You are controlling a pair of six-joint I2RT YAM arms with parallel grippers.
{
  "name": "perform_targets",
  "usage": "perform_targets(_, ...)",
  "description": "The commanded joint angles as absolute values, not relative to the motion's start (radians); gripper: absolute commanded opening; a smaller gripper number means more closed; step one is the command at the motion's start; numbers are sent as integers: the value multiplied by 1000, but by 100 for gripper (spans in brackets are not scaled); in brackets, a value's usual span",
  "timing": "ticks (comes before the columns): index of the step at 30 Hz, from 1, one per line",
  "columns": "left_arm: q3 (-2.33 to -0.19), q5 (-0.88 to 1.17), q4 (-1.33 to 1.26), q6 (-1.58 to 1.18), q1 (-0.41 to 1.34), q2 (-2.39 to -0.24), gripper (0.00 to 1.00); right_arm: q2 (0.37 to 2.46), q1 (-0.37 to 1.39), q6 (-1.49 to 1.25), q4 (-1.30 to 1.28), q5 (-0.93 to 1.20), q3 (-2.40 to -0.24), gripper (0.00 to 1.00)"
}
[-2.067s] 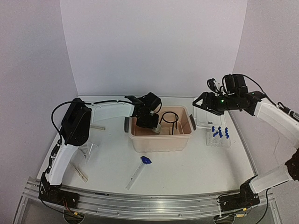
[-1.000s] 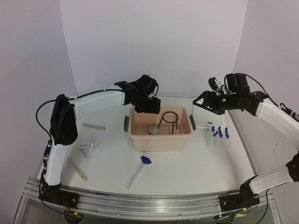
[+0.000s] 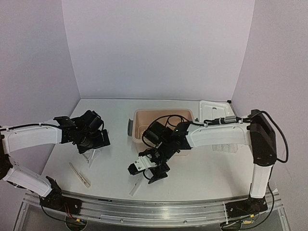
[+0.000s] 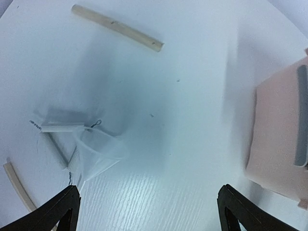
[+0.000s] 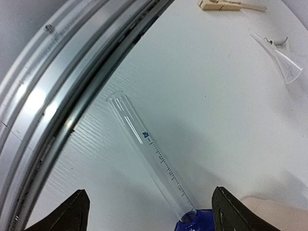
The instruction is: Organize the chemistry lab equipment
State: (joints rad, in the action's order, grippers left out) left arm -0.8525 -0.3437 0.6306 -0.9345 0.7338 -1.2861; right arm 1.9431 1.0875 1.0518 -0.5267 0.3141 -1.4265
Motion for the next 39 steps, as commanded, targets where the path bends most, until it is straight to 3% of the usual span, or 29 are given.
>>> perform_targets(1,-801,-347,618,-1028,706,-1203,100,2048,1081,1169,-546,210,-1539,82)
perform_targets(9,-762,-357,636,-1053,698,-1136,100,2184,1082,1225,-558,108,-1583,73)
perform_targets(13,-760,-364,643,-1055,696,-1129,100,2221,1083,1227,-561,87,-1592,42)
perform_targets(16,-766,-371,650,-1057,695,-1132,100,2233,1082,1221,-562,91,-1588,34)
perform_targets(22,-773,-389,661,-1054,692,-1126,100,2172,1092,1200,-565,113,-1554,4)
perform_targets(31,-765,-400,627,-1036,683,-1111,100,1846,1097,1013,-563,327,-1510,0)
perform_targets(39,-762,-393,564,-997,661,-1115,100,1680,1032,830,-562,194,-1587,0)
